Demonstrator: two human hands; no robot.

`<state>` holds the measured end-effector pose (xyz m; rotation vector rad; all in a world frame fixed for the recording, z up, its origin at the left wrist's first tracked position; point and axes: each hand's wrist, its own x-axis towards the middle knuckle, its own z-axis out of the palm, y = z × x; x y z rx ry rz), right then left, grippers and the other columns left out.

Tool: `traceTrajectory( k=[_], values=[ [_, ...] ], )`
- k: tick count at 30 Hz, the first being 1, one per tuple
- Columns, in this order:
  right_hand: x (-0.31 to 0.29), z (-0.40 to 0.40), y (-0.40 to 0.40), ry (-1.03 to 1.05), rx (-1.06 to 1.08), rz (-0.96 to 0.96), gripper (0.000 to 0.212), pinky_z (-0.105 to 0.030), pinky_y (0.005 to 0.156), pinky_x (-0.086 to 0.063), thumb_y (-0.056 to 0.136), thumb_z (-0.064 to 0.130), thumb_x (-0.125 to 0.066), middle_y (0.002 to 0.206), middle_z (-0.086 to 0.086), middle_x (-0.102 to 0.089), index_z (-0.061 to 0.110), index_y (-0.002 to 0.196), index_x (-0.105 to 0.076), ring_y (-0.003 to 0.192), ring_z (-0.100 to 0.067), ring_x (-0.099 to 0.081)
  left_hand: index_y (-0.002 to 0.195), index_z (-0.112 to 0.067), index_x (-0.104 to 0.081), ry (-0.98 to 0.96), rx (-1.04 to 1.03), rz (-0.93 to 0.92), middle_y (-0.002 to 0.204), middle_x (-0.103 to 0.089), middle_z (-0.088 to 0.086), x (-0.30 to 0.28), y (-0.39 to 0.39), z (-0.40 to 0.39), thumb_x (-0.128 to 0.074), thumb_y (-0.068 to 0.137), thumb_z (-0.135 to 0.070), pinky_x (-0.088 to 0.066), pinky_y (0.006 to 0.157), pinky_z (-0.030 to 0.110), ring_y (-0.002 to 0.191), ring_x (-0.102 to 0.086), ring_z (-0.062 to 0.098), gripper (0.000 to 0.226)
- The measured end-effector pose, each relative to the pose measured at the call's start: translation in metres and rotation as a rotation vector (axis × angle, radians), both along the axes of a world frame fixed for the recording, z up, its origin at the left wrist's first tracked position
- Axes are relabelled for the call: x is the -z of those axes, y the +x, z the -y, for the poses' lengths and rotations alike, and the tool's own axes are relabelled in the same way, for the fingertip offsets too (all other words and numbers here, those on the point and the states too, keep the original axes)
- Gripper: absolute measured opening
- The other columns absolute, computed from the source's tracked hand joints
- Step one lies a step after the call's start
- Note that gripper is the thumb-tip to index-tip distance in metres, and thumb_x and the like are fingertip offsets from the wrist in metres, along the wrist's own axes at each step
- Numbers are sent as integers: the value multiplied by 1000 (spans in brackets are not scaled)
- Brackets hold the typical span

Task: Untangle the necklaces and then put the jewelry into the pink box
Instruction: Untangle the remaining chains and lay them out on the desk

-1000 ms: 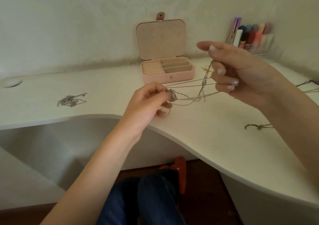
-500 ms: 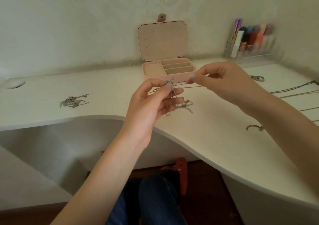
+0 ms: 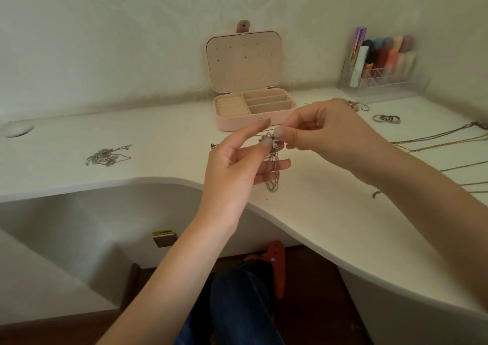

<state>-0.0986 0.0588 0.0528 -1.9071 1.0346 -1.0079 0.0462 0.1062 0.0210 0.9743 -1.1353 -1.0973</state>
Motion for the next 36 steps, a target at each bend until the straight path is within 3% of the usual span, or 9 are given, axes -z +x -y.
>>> traceTrajectory(
  k=[6, 10, 14, 16, 20, 24, 29, 33, 36],
  values=[
    [1, 2, 1, -124, 121, -166, 10, -12, 59, -43, 81, 27, -72, 64, 10, -64, 22, 72, -70, 60, 1, -54, 89, -8, -71, 22, -102, -18, 81, -75, 5, 2, 1, 2, -61, 91, -10, -59, 62, 27, 72, -73, 21, 11],
    [1, 1, 1, -170, 144, -242, 11, -17, 62, -43, 82, 28, -71, 69, 5, -65, 20, 75, -69, 64, -6, -56, 83, -9, -70, -35, -175, 97, 79, -74, 9, 6, 7, 7, -61, 90, -7, -59, 64, 30, 70, -73, 22, 11],
    [1, 1, 2, -141, 128, -180, 10, -5, 58, -42, 84, 23, -68, 72, 8, -67, 16, 78, -67, 62, 3, -59, 89, -5, -66, -16, -196, 37, 87, -69, 13, 3, 11, 7, -55, 94, -9, -57, 61, 25, 67, -72, 20, 13],
    [1, 2, 2, -103, 122, -121, 9, -6, 59, -45, 86, 19, -67, 76, 6, -69, 13, 79, -66, 61, 4, -62, 91, -5, -65, 21, -200, -7, 91, -67, 14, 2, 11, 4, -52, 96, -11, -56, 56, 24, 63, -71, 20, 15],
    [0, 2, 2, -60, 121, -39, 10, -12, 60, -50, 87, 16, -65, 73, 4, -70, 11, 79, -66, 59, -1, -64, 87, -13, -69, 40, -254, 173, 80, -66, 1, 10, 11, 3, -56, 94, -16, -40, 41, 20, 45, -57, 11, 15],
    [-3, 3, 0, -16, 132, 44, 12, -26, 71, -57, 89, 17, -62, 75, -3, -73, 7, 84, -66, 65, -10, -68, 73, -24, -72, -59, -337, 500, 64, -63, -14, 10, 14, 1, -63, 88, -31, -33, 52, 13, 50, -47, 3, 18],
    [-4, -1, 2, -16, 87, 63, 11, -32, 74, -58, 88, 17, -63, 75, -6, -73, 8, 83, -66, 67, -14, -70, 68, -31, -66, -188, -420, 805, 90, -56, -21, -1, 14, 0, -59, 79, -52, -38, 76, 20, 98, -53, 8, 25],
    [-6, -1, 1, -48, 66, 84, 9, -25, 70, -57, 87, 15, -64, 75, -6, -73, 9, 81, -66, 64, -13, -68, 84, -30, -69, -156, -271, 632, 98, -66, -18, -9, 10, 3, -69, 82, -37, -42, 84, 15, 101, -57, -5, 7],
    [-5, -1, 0, -83, 54, 68, 9, -22, 67, -56, 87, 16, -65, 74, -6, -73, 14, 78, -66, 62, -12, -66, 81, -22, -71, -202, -262, 556, 85, -71, -14, -7, 9, 5, -71, 83, -24, -49, 82, 18, 88, -64, -4, 2]
  ],
)
